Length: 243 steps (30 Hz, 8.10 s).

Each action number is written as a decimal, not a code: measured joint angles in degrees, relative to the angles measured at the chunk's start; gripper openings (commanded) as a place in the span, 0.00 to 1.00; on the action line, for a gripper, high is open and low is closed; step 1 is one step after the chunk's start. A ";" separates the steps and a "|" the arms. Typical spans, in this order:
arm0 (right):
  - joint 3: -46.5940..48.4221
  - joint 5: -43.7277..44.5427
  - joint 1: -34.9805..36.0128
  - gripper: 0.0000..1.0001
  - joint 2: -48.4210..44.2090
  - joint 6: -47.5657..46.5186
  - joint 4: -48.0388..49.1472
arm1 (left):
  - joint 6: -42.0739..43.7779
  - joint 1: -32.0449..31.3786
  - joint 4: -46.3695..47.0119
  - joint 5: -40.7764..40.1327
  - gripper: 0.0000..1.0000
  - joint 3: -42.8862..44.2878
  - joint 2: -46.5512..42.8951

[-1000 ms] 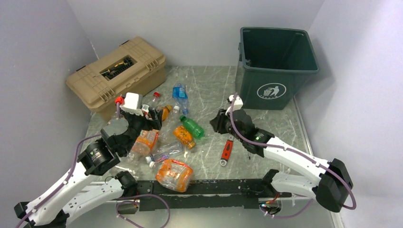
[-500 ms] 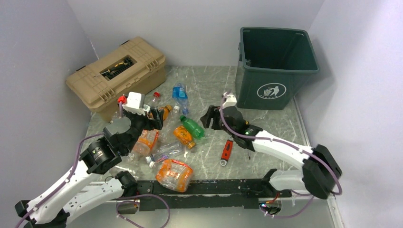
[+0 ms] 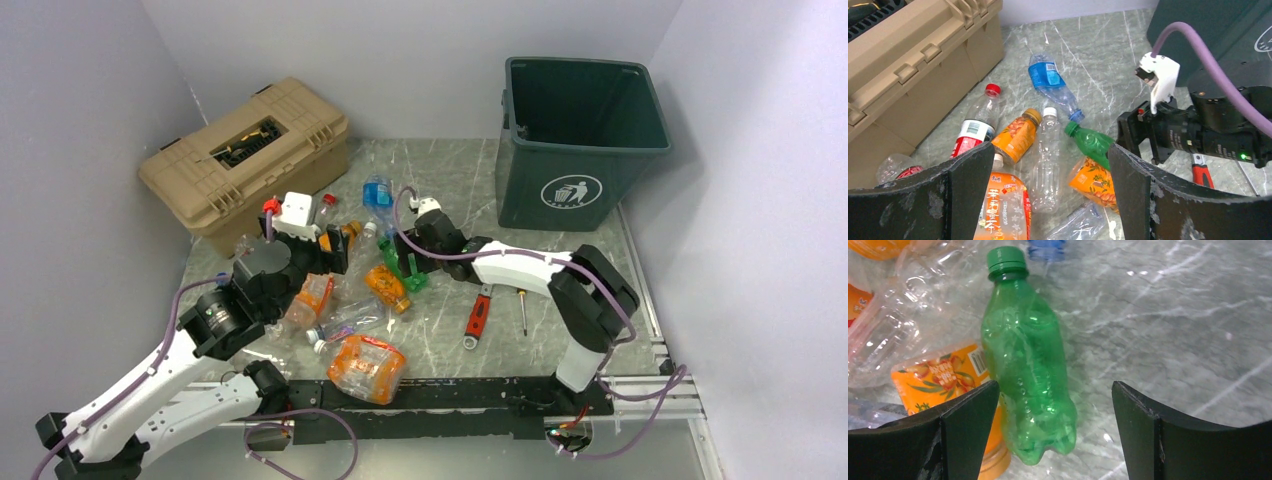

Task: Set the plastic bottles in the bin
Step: Place the plastic bottle in the trash bin, then pick up the plastic bottle at the center of the board, then place the plastic bottle in the trash bin.

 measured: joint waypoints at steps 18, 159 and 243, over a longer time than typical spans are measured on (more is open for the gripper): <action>2.01 -5.35 -0.39 0.60 6.58 -1.27 -2.05 | 0.00 0.00 -0.63 0.04 0.89 0.00 1.03; 16.94 -24.46 3.54 0.00 -34.91 -1.27 -20.11 | -0.52 -0.70 12.92 55.76 0.99 1.84 13.73; -4.66 -2.38 5.42 0.91 -29.20 -3.10 0.09 | 2.99 4.20 3.56 3.37 0.99 -2.89 1.09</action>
